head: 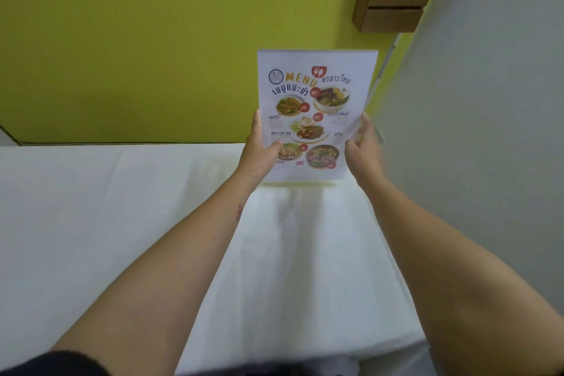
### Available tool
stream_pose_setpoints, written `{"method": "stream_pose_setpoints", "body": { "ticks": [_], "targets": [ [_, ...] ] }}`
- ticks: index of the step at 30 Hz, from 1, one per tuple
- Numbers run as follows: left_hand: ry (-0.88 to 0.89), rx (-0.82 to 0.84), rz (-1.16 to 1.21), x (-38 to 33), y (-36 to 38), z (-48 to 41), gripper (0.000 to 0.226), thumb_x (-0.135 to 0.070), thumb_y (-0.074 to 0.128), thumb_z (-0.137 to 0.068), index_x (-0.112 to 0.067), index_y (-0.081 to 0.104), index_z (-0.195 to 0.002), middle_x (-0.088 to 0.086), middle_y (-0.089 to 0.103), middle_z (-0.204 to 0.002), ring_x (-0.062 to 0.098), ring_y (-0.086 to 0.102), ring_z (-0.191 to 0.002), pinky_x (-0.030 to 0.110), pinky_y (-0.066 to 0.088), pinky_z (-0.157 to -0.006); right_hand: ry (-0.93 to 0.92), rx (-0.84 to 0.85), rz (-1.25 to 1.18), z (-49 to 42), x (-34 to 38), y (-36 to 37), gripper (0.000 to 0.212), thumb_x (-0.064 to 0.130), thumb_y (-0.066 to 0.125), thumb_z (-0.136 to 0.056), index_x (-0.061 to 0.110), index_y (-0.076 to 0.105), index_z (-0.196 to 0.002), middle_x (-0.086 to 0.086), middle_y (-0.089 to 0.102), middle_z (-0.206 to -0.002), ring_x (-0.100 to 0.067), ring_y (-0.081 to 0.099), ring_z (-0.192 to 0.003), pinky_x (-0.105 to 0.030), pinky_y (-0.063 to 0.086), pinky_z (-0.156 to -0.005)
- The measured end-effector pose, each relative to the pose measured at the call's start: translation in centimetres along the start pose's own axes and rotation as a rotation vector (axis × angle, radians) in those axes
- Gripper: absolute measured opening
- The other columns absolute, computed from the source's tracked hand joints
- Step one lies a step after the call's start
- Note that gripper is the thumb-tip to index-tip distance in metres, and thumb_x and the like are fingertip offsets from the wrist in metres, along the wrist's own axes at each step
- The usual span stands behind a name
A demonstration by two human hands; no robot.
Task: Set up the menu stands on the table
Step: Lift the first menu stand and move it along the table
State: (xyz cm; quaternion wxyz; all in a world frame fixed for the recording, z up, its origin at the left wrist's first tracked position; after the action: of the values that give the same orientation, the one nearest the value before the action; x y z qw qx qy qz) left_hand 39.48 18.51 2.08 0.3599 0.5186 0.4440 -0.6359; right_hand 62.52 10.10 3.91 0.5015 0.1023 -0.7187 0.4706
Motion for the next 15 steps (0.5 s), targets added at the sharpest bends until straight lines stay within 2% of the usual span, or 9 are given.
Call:
{"method": "stream_pose_setpoints", "body": {
  "ticks": [3,6,8,10,12,15],
  "targets": [
    [-0.010,-0.005,0.012,-0.2,2.4,-1.5,0.089,-0.023,0.060,-0.095,-0.034,-0.002,-0.158,-0.011,0.018,-0.164,0.012,0.028,-0.149,0.046,0.028,-0.120,-0.035,0.018,0.007,-2.3,-0.7,-1.5,0.073,0.017,0.043,-0.084,0.042,0.024,-0.150,0.009,0.058,-0.137,-0.024,0.064,-0.104,-0.039,0.051,-0.084],
    [-0.002,-0.017,0.030,-0.9,4.2,-2.9,0.090,-0.021,0.062,-0.096,-0.031,-0.001,-0.159,-0.012,0.020,-0.163,0.012,0.031,-0.147,0.042,0.028,-0.120,-0.037,0.058,0.019,-4.6,-1.5,-2.2,0.072,0.016,0.045,-0.090,0.040,0.021,-0.153,0.010,0.055,-0.141,-0.022,0.062,-0.110,-0.034,0.044,-0.078],
    [-0.007,-0.027,0.041,-1.1,5.0,-3.6,0.089,-0.016,0.061,-0.097,-0.028,-0.001,-0.159,-0.011,0.024,-0.161,0.011,0.034,-0.145,0.035,0.029,-0.118,-0.042,0.079,0.003,-5.9,-1.7,-2.4,0.072,0.017,0.046,-0.091,0.041,0.020,-0.153,0.011,0.053,-0.144,-0.020,0.059,-0.118,-0.034,0.045,-0.084],
    [-0.011,-0.043,0.048,-1.1,5.4,-4.4,0.088,-0.013,0.059,-0.097,-0.027,-0.001,-0.160,-0.010,0.026,-0.161,0.012,0.036,-0.144,0.035,0.030,-0.118,-0.037,0.101,-0.011,-6.9,-1.9,-2.3,0.072,0.019,0.048,-0.090,0.044,0.020,-0.152,0.011,0.052,-0.145,-0.022,0.058,-0.122,-0.036,0.047,-0.091],
    [-0.028,-0.052,0.053,-0.6,5.7,-5.0,0.088,-0.010,0.058,-0.097,-0.027,-0.002,-0.160,-0.010,0.027,-0.161,0.013,0.037,-0.144,0.037,0.031,-0.119,-0.020,0.134,-0.024,-7.7,-2.3,-1.8,0.074,0.019,0.046,-0.090,0.045,0.018,-0.153,0.007,0.052,-0.146,-0.024,0.059,-0.120,-0.040,0.049,-0.094],
    [-0.058,-0.053,0.040,0.6,5.8,-5.6,0.089,-0.011,0.058,-0.096,-0.030,-0.002,-0.159,-0.011,0.028,-0.160,0.014,0.038,-0.143,0.045,0.033,-0.118,0.002,0.176,0.007,-7.9,-3.3,-0.9,0.077,0.015,0.042,-0.090,0.043,0.012,-0.154,0.006,0.053,-0.144,-0.025,0.061,-0.108,-0.038,0.048,-0.087]
  ]
}}
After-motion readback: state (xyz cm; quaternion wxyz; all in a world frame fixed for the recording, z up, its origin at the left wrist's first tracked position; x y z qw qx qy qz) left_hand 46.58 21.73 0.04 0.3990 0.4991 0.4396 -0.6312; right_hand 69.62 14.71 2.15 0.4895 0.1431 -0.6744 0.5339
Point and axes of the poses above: each hand's wrist, its own z-axis away from the middle knuckle, its own y-axis out of the palm, x = y × z, the point moved 10 cm from there along -z, towards the middle knuckle
